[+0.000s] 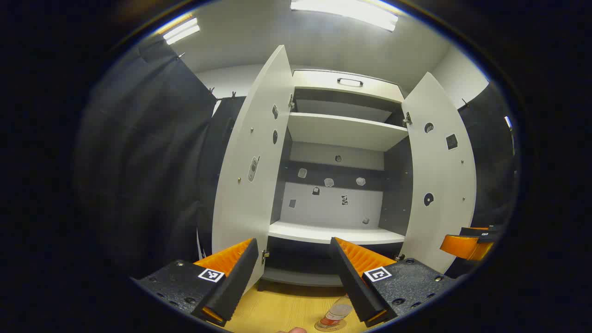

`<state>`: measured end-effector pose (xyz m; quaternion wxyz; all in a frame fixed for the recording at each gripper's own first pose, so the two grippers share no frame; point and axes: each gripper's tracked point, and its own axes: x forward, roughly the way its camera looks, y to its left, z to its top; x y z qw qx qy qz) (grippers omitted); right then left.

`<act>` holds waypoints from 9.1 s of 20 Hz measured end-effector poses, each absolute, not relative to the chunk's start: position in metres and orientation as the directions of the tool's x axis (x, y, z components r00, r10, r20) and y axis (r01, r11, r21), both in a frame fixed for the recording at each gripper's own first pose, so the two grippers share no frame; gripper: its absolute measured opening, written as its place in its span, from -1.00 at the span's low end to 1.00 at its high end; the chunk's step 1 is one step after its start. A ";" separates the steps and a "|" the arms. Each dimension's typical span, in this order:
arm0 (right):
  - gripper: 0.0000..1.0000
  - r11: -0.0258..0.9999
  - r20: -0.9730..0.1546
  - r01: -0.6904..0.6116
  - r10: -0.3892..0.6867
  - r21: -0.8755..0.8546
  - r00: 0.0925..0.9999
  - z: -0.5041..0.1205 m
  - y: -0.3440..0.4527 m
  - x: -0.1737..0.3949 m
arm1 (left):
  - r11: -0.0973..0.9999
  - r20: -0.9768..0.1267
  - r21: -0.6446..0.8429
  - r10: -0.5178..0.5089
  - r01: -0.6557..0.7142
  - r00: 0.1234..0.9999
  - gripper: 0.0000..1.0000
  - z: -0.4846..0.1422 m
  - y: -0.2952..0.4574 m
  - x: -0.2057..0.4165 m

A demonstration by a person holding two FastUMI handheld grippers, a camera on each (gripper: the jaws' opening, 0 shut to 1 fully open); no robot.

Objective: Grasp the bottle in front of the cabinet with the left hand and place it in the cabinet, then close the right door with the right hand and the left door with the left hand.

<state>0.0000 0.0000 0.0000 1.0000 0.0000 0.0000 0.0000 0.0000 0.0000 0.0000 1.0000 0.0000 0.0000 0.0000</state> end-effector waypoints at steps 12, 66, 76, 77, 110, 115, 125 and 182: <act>0.77 1.000 -0.010 0.001 -0.001 -0.003 1.000 -0.003 0.001 0.007 | 1.000 -0.008 -0.003 0.006 -0.006 1.000 0.89 -0.005 0.004 0.006; 0.94 0.998 -0.057 0.064 -0.065 -0.017 0.996 -0.008 -0.035 -0.039 | 0.960 -0.384 -0.031 -0.267 0.277 0.884 0.46 -0.292 -0.123 0.011; 0.94 0.999 -0.072 0.048 -0.047 0.018 0.996 -0.019 -0.027 -0.029 | 0.958 -0.244 -0.052 -0.286 0.281 0.927 0.45 -0.090 -0.107 0.050; 0.94 0.998 -0.072 0.050 -0.048 0.028 0.996 -0.019 -0.026 -0.028 | 0.960 -0.241 -0.066 -0.281 0.273 0.929 0.45 -0.072 -0.104 0.060; 0.97 0.892 0.010 0.447 -0.449 0.061 0.894 0.007 -0.176 -0.105 | 0.970 -0.301 -0.005 -0.233 0.242 0.925 0.91 -0.044 -0.187 0.345; 0.97 0.913 0.016 0.398 -0.400 0.087 0.916 0.010 -0.159 -0.092 | 0.963 -0.158 -0.053 -0.270 0.265 0.950 0.89 0.011 -0.185 0.313; 0.96 0.966 0.027 0.251 -0.252 0.057 0.967 0.018 -0.114 -0.072 | 0.961 -0.034 -0.085 -0.266 0.262 0.963 0.89 0.077 -0.139 0.183; 0.93 0.966 0.126 0.252 -0.244 -0.055 0.962 0.167 -0.175 0.021 | 0.999 -0.101 -0.049 0.005 -0.010 0.995 0.89 -0.043 0.010 -0.014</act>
